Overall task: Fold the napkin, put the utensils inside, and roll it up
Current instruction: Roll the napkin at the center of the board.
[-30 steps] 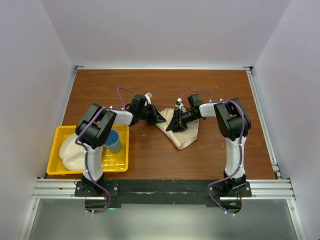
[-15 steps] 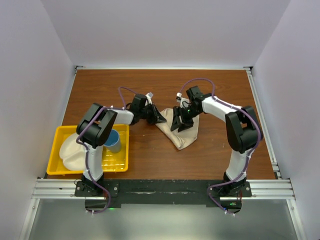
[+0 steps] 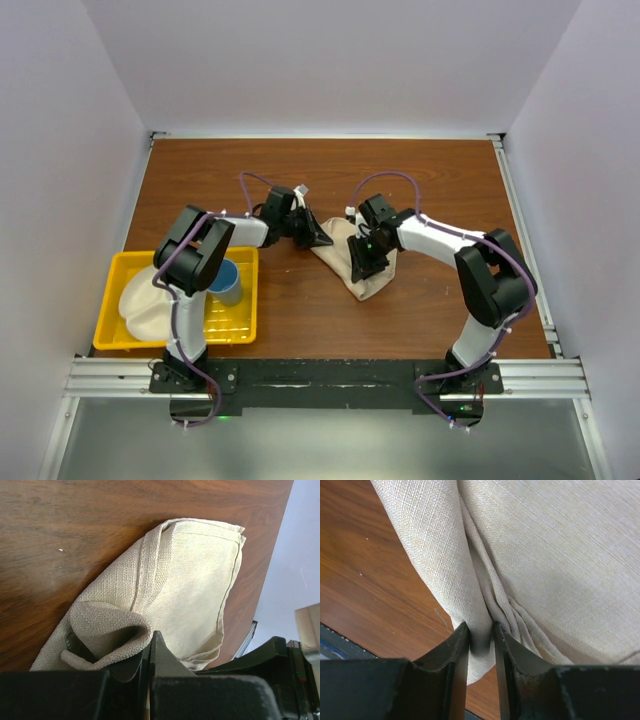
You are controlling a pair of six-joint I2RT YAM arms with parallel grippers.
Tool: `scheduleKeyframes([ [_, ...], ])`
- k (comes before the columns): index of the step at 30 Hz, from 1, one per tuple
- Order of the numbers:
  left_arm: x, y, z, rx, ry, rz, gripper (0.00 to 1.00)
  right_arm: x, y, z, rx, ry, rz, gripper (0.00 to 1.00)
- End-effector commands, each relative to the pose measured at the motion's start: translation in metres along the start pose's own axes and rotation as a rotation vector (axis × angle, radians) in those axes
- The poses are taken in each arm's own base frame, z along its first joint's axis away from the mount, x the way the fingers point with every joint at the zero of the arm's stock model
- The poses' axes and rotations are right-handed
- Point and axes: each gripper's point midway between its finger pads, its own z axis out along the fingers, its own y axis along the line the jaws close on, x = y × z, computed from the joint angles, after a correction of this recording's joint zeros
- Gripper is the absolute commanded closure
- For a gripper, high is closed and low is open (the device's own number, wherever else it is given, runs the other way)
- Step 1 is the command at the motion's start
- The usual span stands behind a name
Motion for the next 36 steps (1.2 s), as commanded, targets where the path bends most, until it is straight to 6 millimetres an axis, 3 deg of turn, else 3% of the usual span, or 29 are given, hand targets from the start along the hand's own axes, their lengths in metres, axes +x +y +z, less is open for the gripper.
scheduleKeyframes([
  [1,0.035,0.067,0.002,-0.214,0.104,-0.044,1.0,0.026,-0.033,-0.009,0.18,0.056,0.02,0.72],
  [5,0.037,0.067,0.001,-0.214,0.117,-0.045,1.0,-0.008,-0.005,-0.037,0.161,-0.073,-0.086,0.55],
  [9,0.043,0.069,-0.001,-0.231,0.147,-0.06,1.0,-0.029,0.013,-0.044,0.187,-0.149,-0.237,0.41],
  [17,0.051,0.072,-0.007,-0.252,0.175,-0.084,1.0,-0.072,0.044,-0.019,0.22,-0.235,-0.426,0.32],
  [23,0.054,0.072,-0.008,-0.254,0.187,-0.102,1.0,-0.078,0.054,0.012,0.25,-0.221,-0.447,0.33],
  [28,0.051,0.067,-0.009,-0.249,0.186,-0.11,1.0,-0.07,0.042,0.027,0.312,-0.208,-0.39,0.44],
  [32,0.045,0.059,-0.011,-0.242,0.181,-0.102,1.0,-0.058,0.04,0.033,0.288,-0.198,-0.362,0.69],
  [33,0.041,0.054,-0.014,-0.235,0.172,-0.092,1.0,-0.058,0.041,0.035,0.27,-0.198,-0.36,0.79],
  [36,0.024,0.041,-0.023,-0.228,0.135,-0.052,0.97,-0.05,0.052,0.042,0.166,-0.181,-0.348,0.89],
])
